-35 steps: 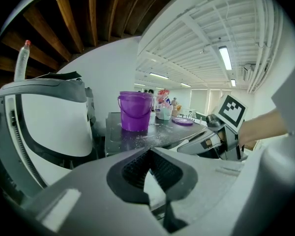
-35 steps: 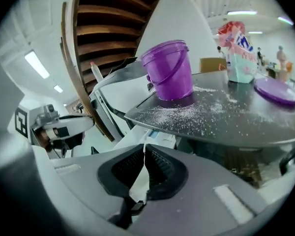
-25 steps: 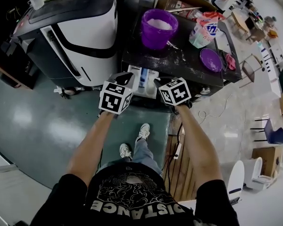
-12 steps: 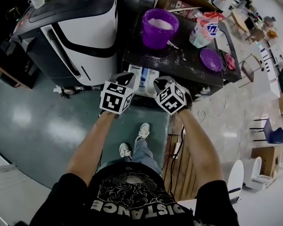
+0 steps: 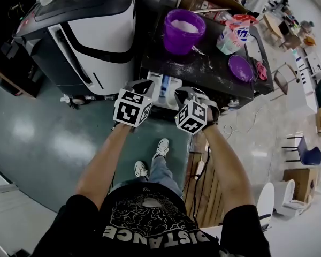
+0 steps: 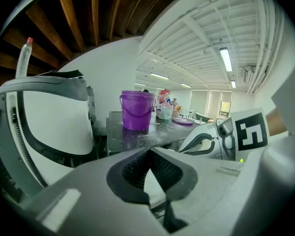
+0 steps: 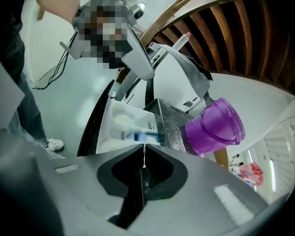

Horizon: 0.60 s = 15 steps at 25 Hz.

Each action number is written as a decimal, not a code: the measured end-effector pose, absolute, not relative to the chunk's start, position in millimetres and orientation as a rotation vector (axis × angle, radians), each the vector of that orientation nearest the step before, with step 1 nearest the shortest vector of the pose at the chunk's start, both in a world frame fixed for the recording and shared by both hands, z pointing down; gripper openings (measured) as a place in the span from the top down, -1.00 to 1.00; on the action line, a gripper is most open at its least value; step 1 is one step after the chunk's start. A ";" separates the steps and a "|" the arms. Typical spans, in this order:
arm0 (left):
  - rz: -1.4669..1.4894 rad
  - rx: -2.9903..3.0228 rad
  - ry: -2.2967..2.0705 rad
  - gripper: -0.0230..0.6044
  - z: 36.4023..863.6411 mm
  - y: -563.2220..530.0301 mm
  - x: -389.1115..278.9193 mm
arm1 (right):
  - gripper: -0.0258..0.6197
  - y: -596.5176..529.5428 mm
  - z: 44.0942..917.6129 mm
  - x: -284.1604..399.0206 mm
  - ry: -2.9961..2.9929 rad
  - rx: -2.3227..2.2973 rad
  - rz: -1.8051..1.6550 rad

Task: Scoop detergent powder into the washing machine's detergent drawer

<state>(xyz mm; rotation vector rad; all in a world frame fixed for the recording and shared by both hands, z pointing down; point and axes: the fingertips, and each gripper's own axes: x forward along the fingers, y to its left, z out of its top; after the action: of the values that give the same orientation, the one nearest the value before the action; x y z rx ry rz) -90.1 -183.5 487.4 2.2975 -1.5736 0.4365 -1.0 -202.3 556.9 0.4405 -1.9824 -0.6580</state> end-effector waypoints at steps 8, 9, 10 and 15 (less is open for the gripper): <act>0.430 2.298 -1.577 0.93 484.6 -183.6 -92.5 | 0.82 -201.2 554.9 -0.9 -1.966 0.450 -0.708; 0.428 2.299 -1.578 0.93 483.3 -183.7 -92.9 | 0.82 -201.1 552.6 -2.0 -1.979 0.459 -0.694; 0.426 2.300 -1.579 0.93 481.7 -183.9 -93.4 | 0.82 -201.1 549.3 -3.3 -1.996 0.471 -0.676; 0.403 2.312 -1.579 0.93 470.8 -184.9 -92.2 | 0.82 -201.8 522.7 -4.9 -2.121 0.590 -0.512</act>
<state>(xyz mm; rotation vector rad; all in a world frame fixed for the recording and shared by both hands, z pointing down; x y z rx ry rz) -92.2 -184.9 470.8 2.3117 -1.5794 0.4028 -4.9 -201.8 522.7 0.5896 -2.1209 -0.5120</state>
